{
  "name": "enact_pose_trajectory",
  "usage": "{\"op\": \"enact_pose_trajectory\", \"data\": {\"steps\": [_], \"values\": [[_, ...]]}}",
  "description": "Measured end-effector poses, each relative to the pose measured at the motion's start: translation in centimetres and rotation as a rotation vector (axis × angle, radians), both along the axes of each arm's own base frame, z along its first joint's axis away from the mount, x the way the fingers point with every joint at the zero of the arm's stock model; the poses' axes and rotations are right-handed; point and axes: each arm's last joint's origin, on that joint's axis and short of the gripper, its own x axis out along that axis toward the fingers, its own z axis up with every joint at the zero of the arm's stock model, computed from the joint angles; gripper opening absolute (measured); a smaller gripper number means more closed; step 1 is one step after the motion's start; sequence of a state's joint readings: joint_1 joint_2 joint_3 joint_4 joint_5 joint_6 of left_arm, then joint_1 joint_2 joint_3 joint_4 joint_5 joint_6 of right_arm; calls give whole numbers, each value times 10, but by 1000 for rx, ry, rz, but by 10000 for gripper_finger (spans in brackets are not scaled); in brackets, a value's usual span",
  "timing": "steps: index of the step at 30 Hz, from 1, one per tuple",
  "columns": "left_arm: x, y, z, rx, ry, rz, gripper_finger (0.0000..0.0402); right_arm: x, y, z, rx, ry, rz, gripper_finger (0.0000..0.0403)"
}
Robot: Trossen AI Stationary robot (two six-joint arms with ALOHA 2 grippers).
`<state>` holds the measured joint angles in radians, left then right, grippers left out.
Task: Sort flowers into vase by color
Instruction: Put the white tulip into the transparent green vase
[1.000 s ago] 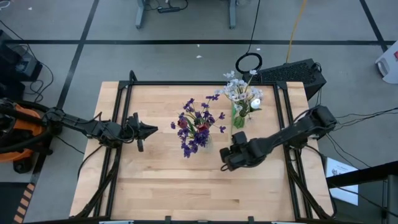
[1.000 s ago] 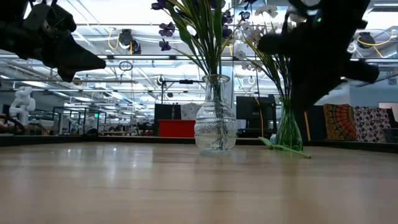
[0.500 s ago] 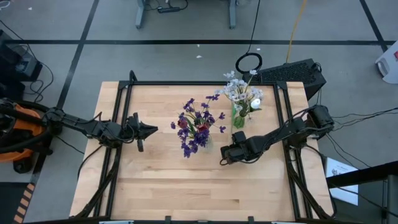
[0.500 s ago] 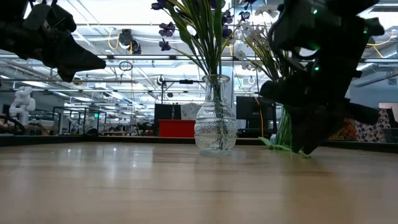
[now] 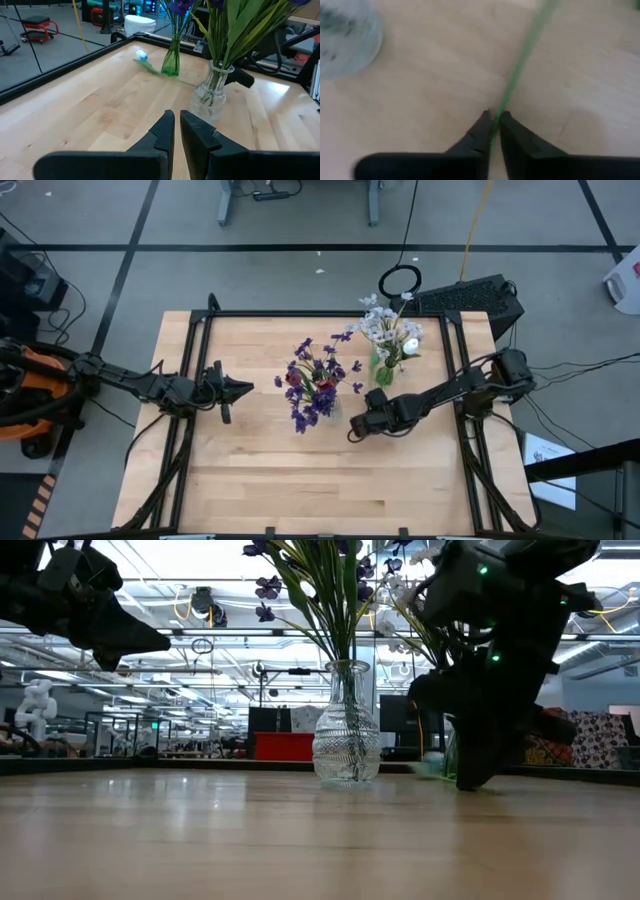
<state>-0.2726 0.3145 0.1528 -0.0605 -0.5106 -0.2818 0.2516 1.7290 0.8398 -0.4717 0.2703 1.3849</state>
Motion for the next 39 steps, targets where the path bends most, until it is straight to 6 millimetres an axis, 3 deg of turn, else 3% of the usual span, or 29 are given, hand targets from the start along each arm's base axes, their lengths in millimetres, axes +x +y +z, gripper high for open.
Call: {"op": "enact_pose_trajectory", "data": {"steps": [2,4,10,19,23,30,35,39], "values": [[0,0,0,0,1,0,35,-2,8,3,8,-9,45,11],[0,0,0,0,0,0,35,-5,17,8,41,-7,84,10],[0,0,0,7,2,-1,35,-24,48,29,331,54,233,3],[0,0,0,9,4,-1,35,-51,81,50,474,84,298,9],[0,0,0,9,4,-2,35,-57,88,50,501,107,283,35],[0,0,0,11,4,-1,35,-56,86,50,388,50,245,107],[0,0,0,33,9,-3,35,-45,70,51,147,-78,219,146],[0,0,0,33,9,-3,35,-36,54,51,87,-97,189,168]]}}
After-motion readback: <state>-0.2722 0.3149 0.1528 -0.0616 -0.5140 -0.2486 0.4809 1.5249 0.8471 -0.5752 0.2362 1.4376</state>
